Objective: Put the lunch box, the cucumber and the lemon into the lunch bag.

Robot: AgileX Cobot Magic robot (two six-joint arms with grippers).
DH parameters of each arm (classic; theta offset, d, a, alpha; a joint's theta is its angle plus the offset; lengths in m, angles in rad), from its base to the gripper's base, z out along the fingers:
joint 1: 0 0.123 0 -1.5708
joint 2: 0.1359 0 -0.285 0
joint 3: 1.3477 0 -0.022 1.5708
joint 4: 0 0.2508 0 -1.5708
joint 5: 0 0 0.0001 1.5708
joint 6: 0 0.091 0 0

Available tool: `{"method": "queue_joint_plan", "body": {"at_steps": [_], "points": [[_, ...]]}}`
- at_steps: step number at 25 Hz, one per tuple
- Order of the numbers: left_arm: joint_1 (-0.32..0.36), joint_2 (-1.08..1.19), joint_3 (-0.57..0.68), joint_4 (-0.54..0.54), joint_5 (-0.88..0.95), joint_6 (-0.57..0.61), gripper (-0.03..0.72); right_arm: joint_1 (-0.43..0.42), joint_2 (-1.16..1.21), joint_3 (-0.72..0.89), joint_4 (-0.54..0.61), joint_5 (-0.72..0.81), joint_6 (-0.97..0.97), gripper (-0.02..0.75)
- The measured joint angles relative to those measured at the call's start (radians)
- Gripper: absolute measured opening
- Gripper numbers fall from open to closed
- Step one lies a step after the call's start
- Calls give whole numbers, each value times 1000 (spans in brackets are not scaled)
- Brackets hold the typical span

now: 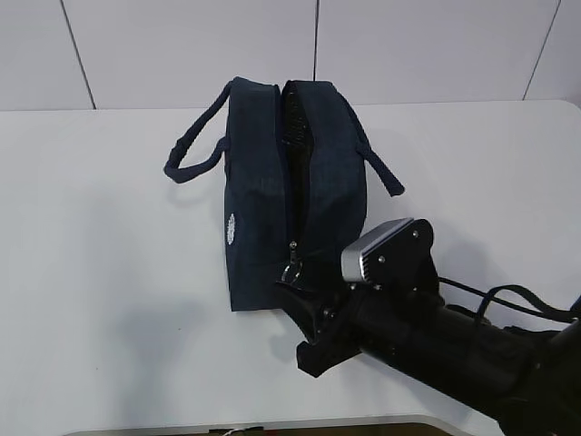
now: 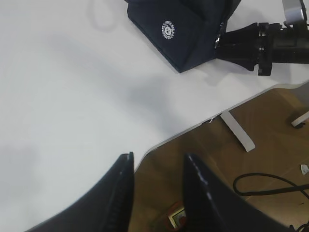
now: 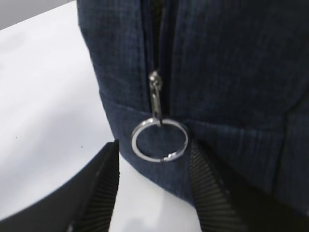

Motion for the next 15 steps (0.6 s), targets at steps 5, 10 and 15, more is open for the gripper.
{"method": "queue_joint_plan", "body": {"at_steps": [5,10,15], "points": [[0,0,0,-2,0,0,242,0,0,-12,1,-1,-8,386],[0,0,0,-8,0,0,242,0,0,-18,-3,-1,-8,386],[0,0,0,-15,0,0,242,0,0,-24,-74,-1,-9,386]]}}
